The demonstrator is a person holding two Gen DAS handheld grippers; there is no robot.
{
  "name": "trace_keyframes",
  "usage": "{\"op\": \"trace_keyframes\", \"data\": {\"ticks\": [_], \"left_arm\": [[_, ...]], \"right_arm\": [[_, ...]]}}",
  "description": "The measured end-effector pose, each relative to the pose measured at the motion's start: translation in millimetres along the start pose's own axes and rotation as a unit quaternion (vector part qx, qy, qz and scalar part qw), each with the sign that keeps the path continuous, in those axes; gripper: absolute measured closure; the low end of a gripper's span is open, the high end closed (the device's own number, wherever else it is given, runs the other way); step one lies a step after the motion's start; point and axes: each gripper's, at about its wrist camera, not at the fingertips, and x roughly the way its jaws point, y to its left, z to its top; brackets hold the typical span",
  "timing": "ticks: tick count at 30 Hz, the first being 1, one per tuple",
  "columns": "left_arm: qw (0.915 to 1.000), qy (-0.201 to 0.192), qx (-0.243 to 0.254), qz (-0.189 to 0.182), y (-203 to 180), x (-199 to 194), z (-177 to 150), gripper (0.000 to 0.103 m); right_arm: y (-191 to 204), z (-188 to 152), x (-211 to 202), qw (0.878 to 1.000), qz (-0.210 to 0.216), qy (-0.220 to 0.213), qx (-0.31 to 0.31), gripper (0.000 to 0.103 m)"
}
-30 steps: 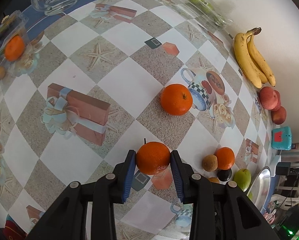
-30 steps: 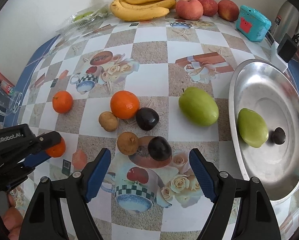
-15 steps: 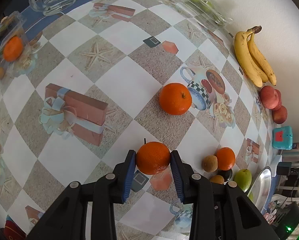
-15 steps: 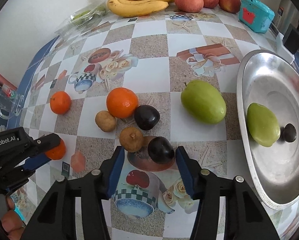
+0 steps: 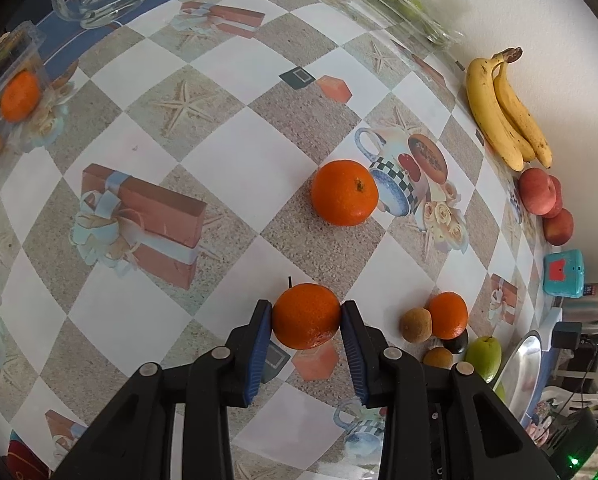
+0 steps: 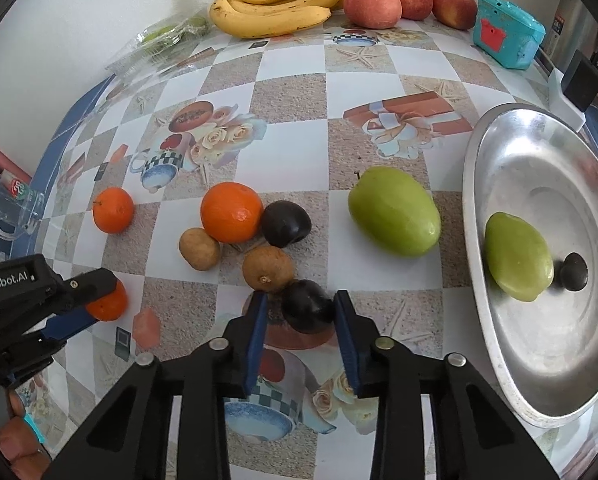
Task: Organize fruits
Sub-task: 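Lift the orange with the left tool while the right tool approaches the dark plum, then carry the orange with the left tool while the right tool carries the dark plum over the bowl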
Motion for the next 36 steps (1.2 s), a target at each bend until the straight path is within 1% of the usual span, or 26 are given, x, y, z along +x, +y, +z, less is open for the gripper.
{"op": "trace_keyframes", "data": {"ticks": [5,8,20,25,31,36], "left_arm": [[1.0000,0.001,0.000,0.001,-1,1,0,0.065],[1.0000,0.001,-0.001,0.002,-1,1,0,0.066],[1.0000,-0.007,0.007,0.002,-7,-5,-4,0.065],[0.9999,-0.009,0.013,0.004,-13,-6,-8,0.066],[0.9996,-0.012,0.027,0.004,-26,-7,-16,0.065],[0.9991,-0.009,0.041,0.008,-39,-5,-25,0.065]], "right_arm": [[-2,0,-3,1.000,0.007,0.003,0.002,0.076],[-4,0,-6,1.000,0.019,0.005,0.006,0.076],[-7,5,-47,0.998,0.035,-0.045,-0.005,0.076],[-12,6,-50,0.998,0.031,-0.048,-0.006,0.076],[-27,6,-56,0.998,0.030,-0.053,0.007,0.076],[-47,8,-65,0.997,0.026,-0.062,0.026,0.076]]}}
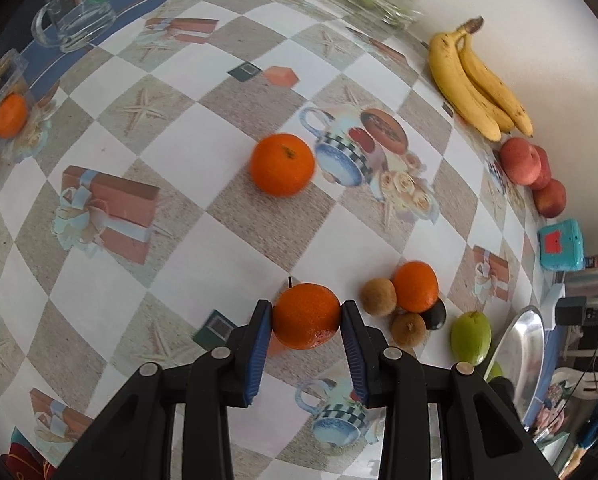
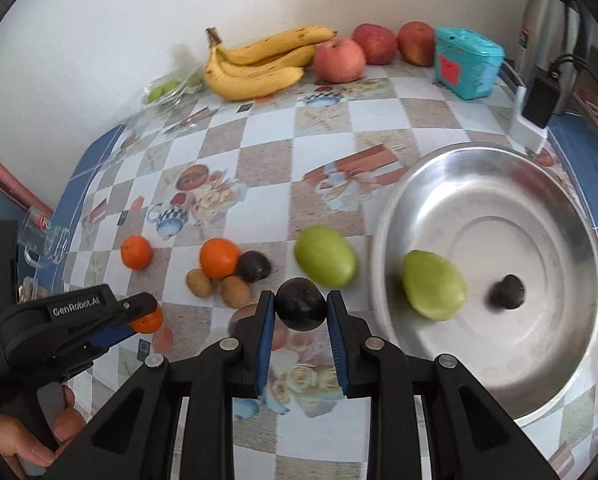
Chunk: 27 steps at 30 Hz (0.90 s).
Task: Organize fruits
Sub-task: 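Carry the orange with the left tool while the right tool carries the dark plum over the bowl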
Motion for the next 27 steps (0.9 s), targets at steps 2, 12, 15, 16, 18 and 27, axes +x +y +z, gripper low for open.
{"op": "trace_keyframes", "data": {"ticks": [2,12,15,16,18,27], "left_arm": [[1.0000,0.000,0.006,0.001,-6,1,-4,0.065],[0.9980,-0.005,0.063,-0.005,-51,-2,-28,0.066],[0.9956,-0.004,0.093,-0.007,-68,-3,-40,0.066],[0.9946,-0.004,0.104,-0.007,-74,-4,-45,0.066],[0.9919,-0.006,0.126,-0.008,-87,-5,-53,0.066],[0.9700,-0.019,0.241,-0.026,-147,-9,-97,0.065]], "right_arm": [[-8,2,-3,1.000,-0.008,-0.004,0.007,0.076],[-82,6,-28,0.995,-0.060,-0.024,0.071,0.076],[-105,4,-33,0.993,-0.067,-0.025,0.096,0.076],[-109,4,-34,0.992,-0.069,-0.024,0.100,0.076],[-123,2,-37,0.990,-0.073,-0.024,0.115,0.076],[-175,-10,-46,0.982,-0.093,-0.016,0.162,0.076]]}}
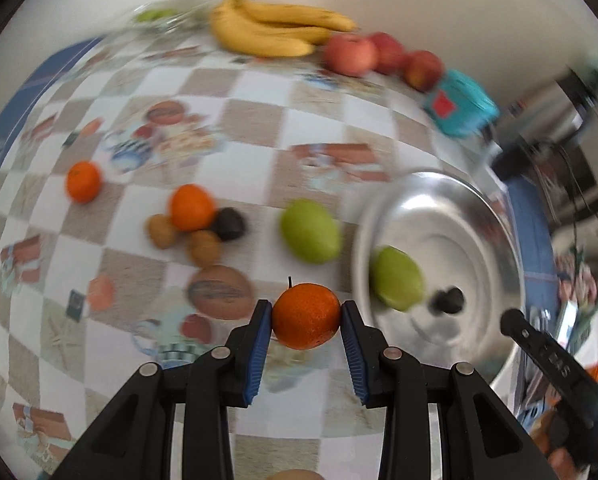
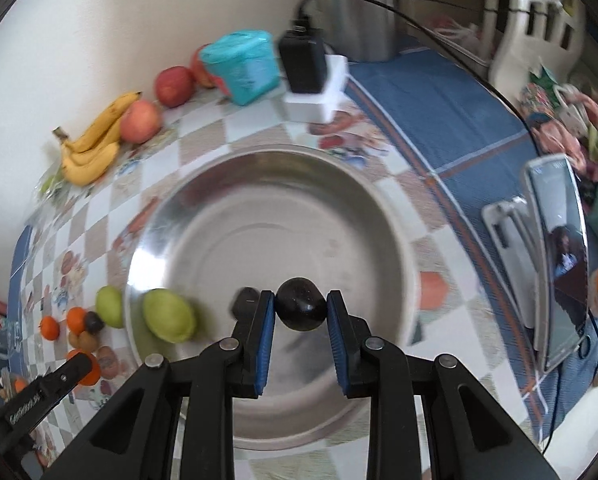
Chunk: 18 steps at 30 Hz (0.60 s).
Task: Organize fruits
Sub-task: 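Carry the orange with the left tool while the right tool carries the dark plum over the bowl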
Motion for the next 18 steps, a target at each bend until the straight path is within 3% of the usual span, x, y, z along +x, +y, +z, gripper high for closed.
{"op": "trace_keyframes", "data": {"ticks": [10,18], "left_arm": [[0.9956,-0.009,0.094,-0.005,-49,8,-15,0.065],[0.9936,-0.008,0.111,-0.017,-58,11,-18,0.065]], "right_arm": [[-14,-4,5,1.000,-0.004,0.014,0.006,0.076],[-7,-6,10,1.000,-0.003,0.026,-0.009,0.076]]}}
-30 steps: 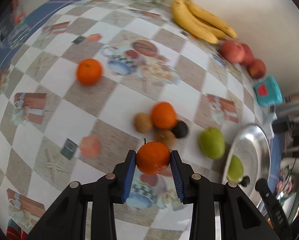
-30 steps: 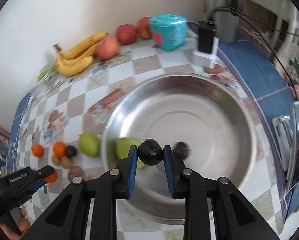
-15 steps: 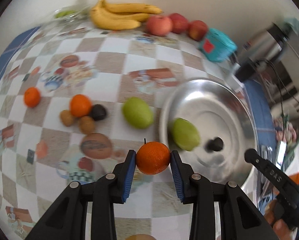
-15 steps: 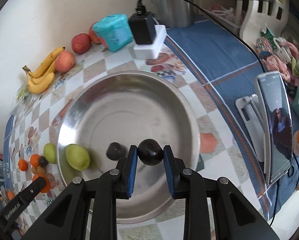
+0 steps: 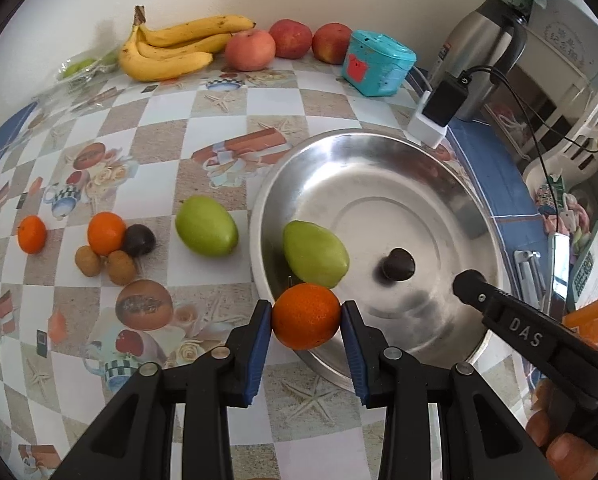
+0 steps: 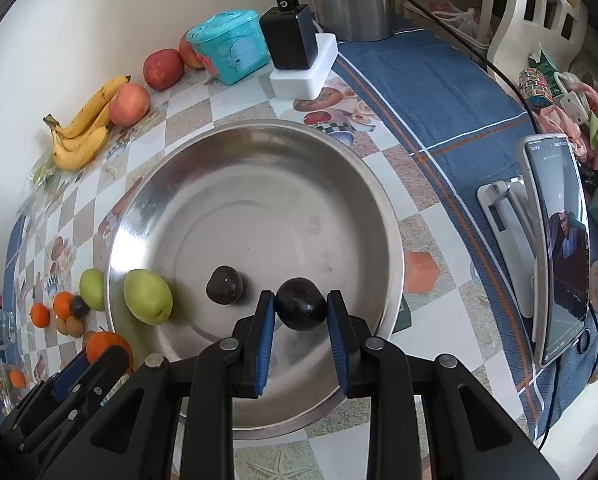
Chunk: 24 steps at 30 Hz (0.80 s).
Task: Organize fruits
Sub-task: 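Carry the orange with the left tool while the right tool carries the dark plum over the bowl, then open the left tool to drop the orange in the bowl while the right tool releases the plum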
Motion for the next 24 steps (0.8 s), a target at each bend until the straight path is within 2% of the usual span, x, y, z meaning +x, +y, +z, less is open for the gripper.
{"op": "trace_keyframes", "data": {"ticks": [16,20,24], "left_arm": [[0.9999,0.008,0.000,-0.009,1.1,2.5,-0.3,0.063],[1.0000,0.006,0.001,-0.008,0.8,1.3,-0.3,0.059],[1.0000,0.006,-0.001,-0.007,2.5,0.3,0.5,0.058]], "right_arm": [[1.1,-0.7,2.5,1.000,-0.002,0.005,0.001,0.075],[1.6,-0.7,2.5,1.000,-0.002,0.005,0.001,0.074],[1.8,-0.3,2.3,1.000,-0.002,0.004,0.001,0.074]]}}
